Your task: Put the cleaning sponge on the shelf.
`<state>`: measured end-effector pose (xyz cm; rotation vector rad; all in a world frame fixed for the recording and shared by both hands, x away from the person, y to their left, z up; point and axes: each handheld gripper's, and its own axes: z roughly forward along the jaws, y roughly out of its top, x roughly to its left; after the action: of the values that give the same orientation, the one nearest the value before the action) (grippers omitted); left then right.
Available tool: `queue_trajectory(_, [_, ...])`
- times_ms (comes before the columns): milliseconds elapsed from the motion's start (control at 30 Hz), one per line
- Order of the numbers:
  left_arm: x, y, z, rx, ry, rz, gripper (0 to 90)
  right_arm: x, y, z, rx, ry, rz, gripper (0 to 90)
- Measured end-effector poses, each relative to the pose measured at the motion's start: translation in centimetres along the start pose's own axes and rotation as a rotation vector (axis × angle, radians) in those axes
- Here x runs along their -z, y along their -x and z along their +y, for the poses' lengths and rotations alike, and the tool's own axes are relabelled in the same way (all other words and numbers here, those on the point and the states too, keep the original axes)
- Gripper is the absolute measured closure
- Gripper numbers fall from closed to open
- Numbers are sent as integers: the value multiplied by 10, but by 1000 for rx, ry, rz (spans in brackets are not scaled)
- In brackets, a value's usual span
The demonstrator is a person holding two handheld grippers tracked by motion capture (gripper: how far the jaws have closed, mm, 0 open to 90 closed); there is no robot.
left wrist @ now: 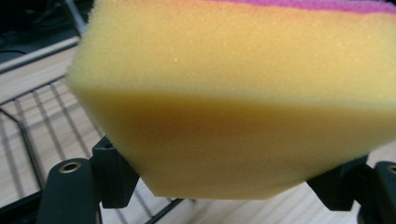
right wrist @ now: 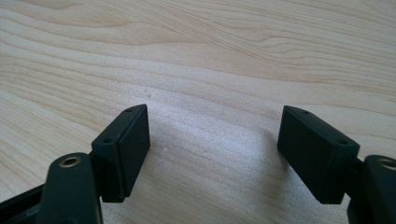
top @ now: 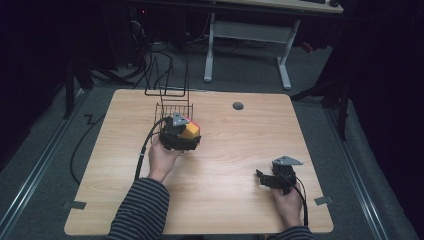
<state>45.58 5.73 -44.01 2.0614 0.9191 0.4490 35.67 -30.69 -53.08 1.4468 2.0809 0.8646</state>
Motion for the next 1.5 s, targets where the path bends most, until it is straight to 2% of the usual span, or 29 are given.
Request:
queue_trajectory(367, [6, -19, -2, 36, 10, 74, 242, 0, 0, 0, 0, 0, 0, 256])
queue_trajectory(433, [6, -22, -3, 53, 13, 85, 241, 0, 0, 0, 1, 0, 0, 256])
queue_trajectory(600, [7, -33, -5, 78, 7, 122, 241, 0, 0, 0, -1, 0, 0, 256])
queue_trajectory(733, [5, -41, -3, 81, -15, 152, 240, 0, 0, 0, 1, 0, 0, 256])
queue_trajectory(867, [3, -47, 0, 94, -12, 170, 240, 0, 0, 0, 1, 0, 0, 256])
queue_trajectory(967, [0, -53, -1, 132, -2, 170, 240, 0, 0, 0, 2, 0, 0, 255])
queue_trajectory(1033, [-3, -55, -1, 143, -7, 172, 240, 0, 0, 0, -1, 0, 0, 256])
queue_trajectory(1333, [-18, -61, -6, 179, -35, 182, 240, 0, 0, 0, 0, 0, 0, 256])
queue_trajectory(1500, [-24, -61, -7, 181, -38, 192, 239, 0, 0, 0, -1, 0, -1, 256])
